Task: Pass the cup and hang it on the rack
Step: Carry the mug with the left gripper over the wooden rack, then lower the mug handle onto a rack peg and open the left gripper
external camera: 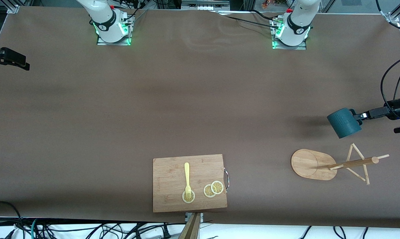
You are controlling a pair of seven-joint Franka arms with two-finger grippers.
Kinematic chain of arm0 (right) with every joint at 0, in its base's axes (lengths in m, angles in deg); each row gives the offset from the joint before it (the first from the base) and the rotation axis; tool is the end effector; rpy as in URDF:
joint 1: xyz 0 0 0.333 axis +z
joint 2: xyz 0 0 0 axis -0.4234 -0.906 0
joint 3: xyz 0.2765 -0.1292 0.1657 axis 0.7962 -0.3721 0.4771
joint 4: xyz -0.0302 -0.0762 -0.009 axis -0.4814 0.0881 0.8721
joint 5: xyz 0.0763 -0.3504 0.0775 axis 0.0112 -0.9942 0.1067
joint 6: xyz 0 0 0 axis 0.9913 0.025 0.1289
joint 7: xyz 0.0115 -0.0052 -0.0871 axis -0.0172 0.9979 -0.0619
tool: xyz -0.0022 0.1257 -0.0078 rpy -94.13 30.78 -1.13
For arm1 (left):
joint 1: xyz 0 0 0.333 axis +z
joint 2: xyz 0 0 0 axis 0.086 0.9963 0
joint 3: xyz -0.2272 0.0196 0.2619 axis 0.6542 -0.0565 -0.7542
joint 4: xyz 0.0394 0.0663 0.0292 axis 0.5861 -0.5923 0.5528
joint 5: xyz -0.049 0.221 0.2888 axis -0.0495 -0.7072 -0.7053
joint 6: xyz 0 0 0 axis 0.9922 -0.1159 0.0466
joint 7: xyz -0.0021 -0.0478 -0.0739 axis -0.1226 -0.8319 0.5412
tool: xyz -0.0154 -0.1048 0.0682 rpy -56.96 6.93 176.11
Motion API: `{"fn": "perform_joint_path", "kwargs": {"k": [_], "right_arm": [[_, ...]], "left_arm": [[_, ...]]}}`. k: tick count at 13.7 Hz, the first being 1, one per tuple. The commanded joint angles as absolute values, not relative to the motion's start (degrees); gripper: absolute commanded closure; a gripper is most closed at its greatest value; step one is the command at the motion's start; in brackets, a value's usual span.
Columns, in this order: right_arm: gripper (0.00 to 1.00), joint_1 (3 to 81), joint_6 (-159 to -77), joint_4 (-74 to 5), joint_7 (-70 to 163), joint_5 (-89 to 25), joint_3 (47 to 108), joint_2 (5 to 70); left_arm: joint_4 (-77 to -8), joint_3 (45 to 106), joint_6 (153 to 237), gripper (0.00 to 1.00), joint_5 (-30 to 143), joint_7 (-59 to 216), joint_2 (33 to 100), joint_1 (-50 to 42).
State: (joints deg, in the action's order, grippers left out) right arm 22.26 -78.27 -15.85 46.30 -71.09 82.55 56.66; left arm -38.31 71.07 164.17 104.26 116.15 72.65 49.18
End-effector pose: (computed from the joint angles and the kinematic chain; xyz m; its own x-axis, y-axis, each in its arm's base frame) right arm 0.5256 -0.0343 0.6452 0.9851 0.0309 -0.1692 0.0357 -0.9990 0.0255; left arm 0.5702 0.2345 0.3505 0.9689 0.2037 -0.1405 0.1927 -0.2643 0.9450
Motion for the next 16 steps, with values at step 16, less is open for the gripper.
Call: {"fn": "perform_joint_path", "kwargs": {"k": [16], "right_arm": [[0.0, 21.36, -78.45, -15.87, 46.72, -71.55, 83.05, 56.93]], "left_arm": [[-22.19, 71.05, 164.99, 1.0, 107.24, 97.31, 84.64, 45.1]]}}
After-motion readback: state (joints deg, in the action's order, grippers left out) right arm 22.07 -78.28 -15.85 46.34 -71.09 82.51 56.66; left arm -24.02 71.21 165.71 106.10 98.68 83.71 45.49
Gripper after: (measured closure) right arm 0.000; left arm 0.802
